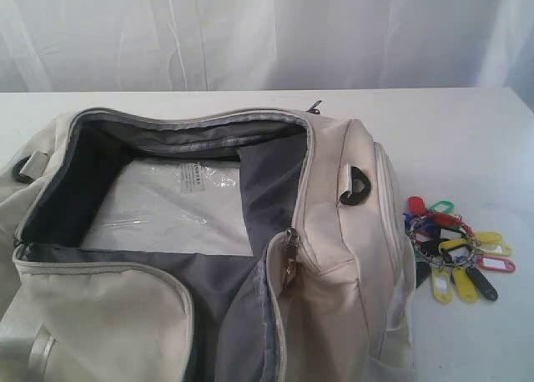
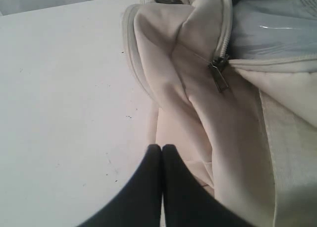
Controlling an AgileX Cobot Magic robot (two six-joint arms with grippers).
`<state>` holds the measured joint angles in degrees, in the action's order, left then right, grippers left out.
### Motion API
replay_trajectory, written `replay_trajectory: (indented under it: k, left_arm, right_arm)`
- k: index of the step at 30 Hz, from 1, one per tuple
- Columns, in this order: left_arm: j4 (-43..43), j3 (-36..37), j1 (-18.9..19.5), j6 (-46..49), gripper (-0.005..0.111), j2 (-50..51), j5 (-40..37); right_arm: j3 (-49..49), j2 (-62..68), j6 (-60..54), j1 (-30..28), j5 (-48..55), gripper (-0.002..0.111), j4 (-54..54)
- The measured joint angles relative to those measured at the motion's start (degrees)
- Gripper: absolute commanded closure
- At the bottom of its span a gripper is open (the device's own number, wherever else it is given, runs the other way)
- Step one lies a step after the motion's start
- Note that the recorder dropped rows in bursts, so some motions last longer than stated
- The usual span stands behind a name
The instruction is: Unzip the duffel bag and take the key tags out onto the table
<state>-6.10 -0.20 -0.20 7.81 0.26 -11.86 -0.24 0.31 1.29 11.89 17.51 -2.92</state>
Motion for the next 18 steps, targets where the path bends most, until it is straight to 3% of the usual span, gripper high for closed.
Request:
replay_trajectory:
  k: [18]
  left_arm:
    - [0.0, 0.0, -1.3, 0.0, 0.107, 0.0, 0.0]
  right_arm:
    - [0.0, 0.0, 0.0, 0.0, 0.0, 0.108, 0.1]
